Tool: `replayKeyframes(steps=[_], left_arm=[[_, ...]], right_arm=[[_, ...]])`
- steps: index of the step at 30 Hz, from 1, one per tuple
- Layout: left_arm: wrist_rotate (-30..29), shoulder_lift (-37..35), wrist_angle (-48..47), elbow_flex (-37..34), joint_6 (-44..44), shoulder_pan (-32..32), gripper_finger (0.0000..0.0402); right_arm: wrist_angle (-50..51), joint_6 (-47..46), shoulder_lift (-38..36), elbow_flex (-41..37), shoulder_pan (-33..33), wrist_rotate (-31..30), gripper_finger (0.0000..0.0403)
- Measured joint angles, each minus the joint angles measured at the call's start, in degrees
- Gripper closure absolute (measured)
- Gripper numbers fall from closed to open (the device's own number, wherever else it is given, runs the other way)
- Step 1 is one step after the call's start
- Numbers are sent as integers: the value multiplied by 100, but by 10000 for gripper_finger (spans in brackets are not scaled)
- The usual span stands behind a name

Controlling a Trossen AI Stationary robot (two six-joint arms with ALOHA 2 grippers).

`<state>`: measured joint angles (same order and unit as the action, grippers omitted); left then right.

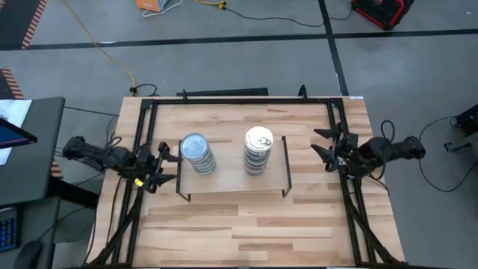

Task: Stack canned seafood by type on shelf
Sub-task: Return to Home Position

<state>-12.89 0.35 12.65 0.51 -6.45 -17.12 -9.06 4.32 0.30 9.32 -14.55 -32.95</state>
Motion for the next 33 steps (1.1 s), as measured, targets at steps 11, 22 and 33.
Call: replayKeyframes(steps=[11, 22, 33], left_arm=[[371, 1, -304, -4, -176, 597, 123], [292, 1, -376, -9, 108, 672, 123], [-112, -4, -611, -9, 143, 672, 123]], right_arm=[[266, -187, 0, 0, 820, 672, 83], [-21, -733, 157, -476, 1596, 1516, 93], [-394, -655, 155, -881, 1620, 1545, 93]])
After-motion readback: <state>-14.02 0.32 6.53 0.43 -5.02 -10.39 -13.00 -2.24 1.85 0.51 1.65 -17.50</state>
